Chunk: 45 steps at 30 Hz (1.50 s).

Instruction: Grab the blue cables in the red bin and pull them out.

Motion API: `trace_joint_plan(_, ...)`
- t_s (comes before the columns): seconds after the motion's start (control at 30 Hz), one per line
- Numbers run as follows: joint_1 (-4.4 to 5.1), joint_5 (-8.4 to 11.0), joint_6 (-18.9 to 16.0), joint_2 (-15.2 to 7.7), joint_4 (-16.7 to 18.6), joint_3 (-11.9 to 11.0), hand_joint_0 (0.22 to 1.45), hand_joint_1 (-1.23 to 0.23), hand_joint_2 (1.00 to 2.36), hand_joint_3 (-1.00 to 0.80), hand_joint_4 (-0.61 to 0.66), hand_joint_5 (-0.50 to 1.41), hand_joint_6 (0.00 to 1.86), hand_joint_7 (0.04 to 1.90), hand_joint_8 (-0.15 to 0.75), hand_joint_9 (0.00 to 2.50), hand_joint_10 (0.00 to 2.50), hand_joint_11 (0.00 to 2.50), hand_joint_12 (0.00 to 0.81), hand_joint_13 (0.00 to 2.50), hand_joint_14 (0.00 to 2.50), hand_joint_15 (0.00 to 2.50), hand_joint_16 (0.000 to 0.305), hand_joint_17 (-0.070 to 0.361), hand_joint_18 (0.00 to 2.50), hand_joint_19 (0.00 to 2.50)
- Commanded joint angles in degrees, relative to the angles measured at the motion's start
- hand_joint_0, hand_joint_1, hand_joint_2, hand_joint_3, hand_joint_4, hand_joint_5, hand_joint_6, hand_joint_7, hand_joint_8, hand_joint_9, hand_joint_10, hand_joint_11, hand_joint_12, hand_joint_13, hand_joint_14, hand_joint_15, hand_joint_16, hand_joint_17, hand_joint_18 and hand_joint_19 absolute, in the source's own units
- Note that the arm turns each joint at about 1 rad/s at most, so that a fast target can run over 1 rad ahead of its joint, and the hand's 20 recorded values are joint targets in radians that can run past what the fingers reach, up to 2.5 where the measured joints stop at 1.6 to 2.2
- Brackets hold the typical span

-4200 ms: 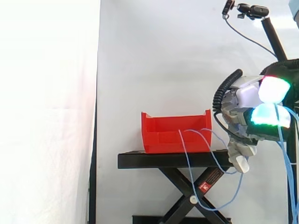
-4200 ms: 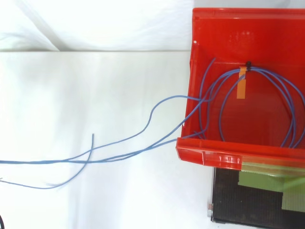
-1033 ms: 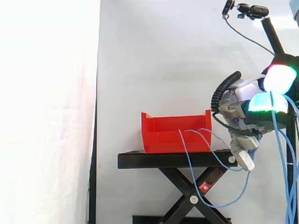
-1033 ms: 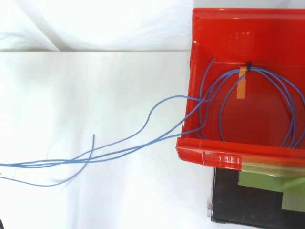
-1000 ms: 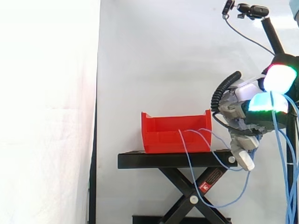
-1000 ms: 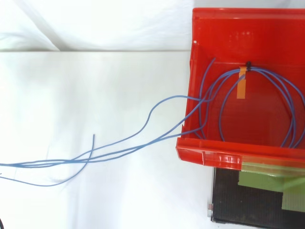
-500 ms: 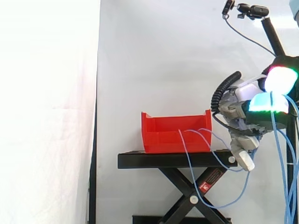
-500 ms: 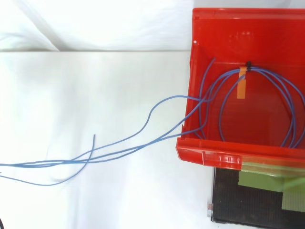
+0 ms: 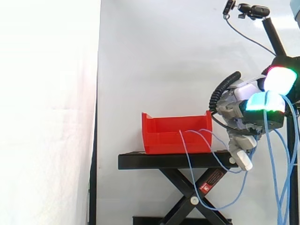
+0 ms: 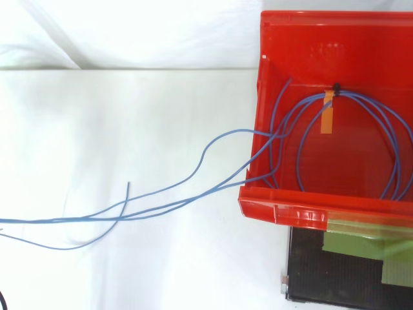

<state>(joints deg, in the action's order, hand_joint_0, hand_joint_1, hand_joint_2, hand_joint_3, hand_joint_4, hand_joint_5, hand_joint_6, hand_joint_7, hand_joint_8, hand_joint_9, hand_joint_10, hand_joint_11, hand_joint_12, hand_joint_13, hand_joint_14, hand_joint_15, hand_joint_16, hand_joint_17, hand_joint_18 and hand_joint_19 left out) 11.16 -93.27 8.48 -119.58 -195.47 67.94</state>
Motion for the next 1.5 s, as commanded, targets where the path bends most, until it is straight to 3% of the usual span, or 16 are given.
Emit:
trace_joint_plan(0.0, 0.00, 0.01, 0.00, 0.04, 0.00, 0.00, 0.83, -1.04, 1.00, -1.00, 0.26, 0.62, 0.98, 0.33, 0.249, 0.81, 0.02, 0.63, 0.316, 0.75, 0.02, 0.46, 0.039, 0.088, 0.56, 0.58)
trace_joint_plan(0.8, 0.00, -0.07, 0.00, 0.04, 0.00, 0.00, 0.83, -1.07, 1.00, -1.00, 0.29, 0.54, 1.02, 0.29, 0.254, 0.76, 0.02, 0.66, 0.322, 0.73, 0.02, 0.46, 0.040, 0.091, 0.56, 0.58)
trace_joint_plan(1.47, 0.09, 0.01, 0.00, 0.04, 0.00, 0.00, 0.84, -1.10, 1.00, -1.00, 0.30, 0.48, 0.87, 0.35, 0.245, 0.68, 0.02, 0.66, 0.324, 0.71, 0.02, 0.47, 0.042, 0.095, 0.55, 0.58)
